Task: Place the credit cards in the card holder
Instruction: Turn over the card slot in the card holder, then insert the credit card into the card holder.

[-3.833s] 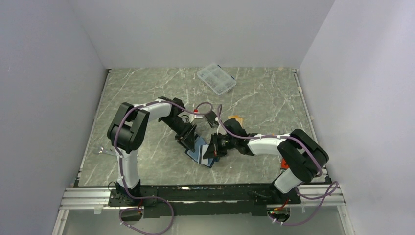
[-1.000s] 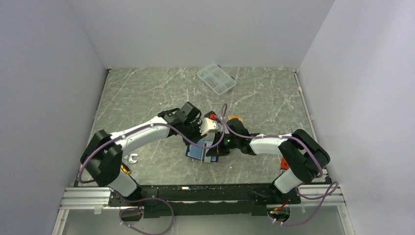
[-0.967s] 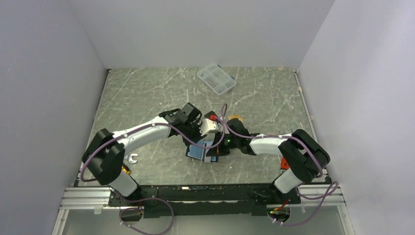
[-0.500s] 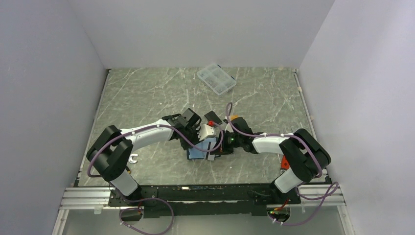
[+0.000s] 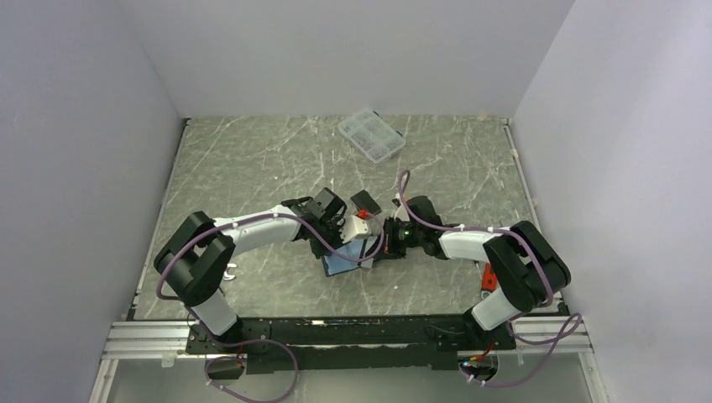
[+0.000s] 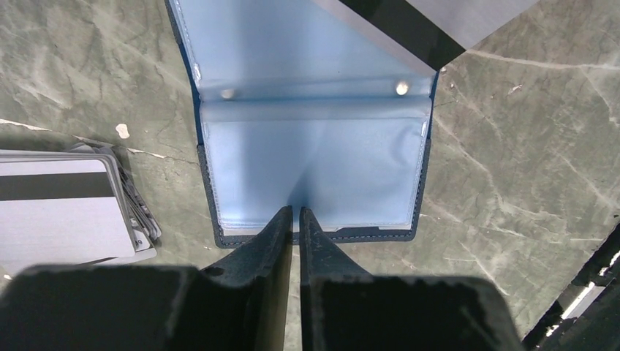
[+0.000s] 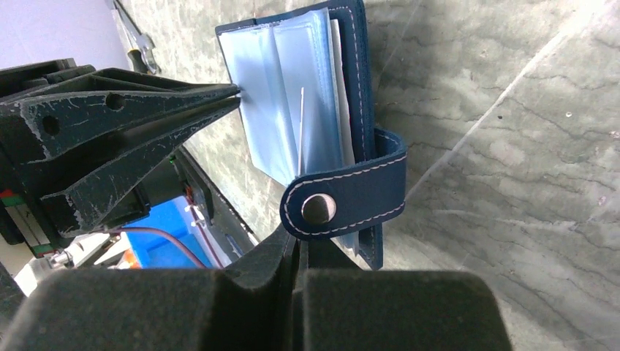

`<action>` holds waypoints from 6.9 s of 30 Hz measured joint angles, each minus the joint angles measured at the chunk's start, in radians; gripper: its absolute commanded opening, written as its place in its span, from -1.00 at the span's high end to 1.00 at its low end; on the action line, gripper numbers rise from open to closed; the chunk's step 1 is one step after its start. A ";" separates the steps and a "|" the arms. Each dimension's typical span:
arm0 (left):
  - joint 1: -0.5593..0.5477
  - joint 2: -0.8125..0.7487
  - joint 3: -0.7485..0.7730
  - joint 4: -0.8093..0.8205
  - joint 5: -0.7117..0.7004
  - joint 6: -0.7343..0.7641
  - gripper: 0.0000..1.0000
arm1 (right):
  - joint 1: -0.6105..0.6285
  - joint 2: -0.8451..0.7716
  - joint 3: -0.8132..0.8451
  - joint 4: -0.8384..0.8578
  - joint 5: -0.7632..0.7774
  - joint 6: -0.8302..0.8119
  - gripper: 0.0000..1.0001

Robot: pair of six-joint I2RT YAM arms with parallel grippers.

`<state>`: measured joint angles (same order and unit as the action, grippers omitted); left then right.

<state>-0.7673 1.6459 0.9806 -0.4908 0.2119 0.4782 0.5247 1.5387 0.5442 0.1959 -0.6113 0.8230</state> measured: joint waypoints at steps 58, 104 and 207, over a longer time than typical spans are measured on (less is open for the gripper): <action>0.031 -0.040 0.004 -0.089 0.099 0.018 0.75 | 0.075 -0.060 -0.045 0.008 0.202 -0.067 1.00; 0.051 0.111 0.103 -0.109 0.165 0.029 0.91 | 0.086 -0.067 -0.043 -0.016 0.207 -0.056 1.00; 0.108 0.093 0.072 -0.199 0.156 0.089 0.78 | 0.102 0.140 -0.095 0.414 0.077 0.121 1.00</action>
<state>-0.6594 1.7386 1.0531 -0.6899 0.3683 0.5674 0.6270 1.6791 0.4488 0.6098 -0.5339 0.9436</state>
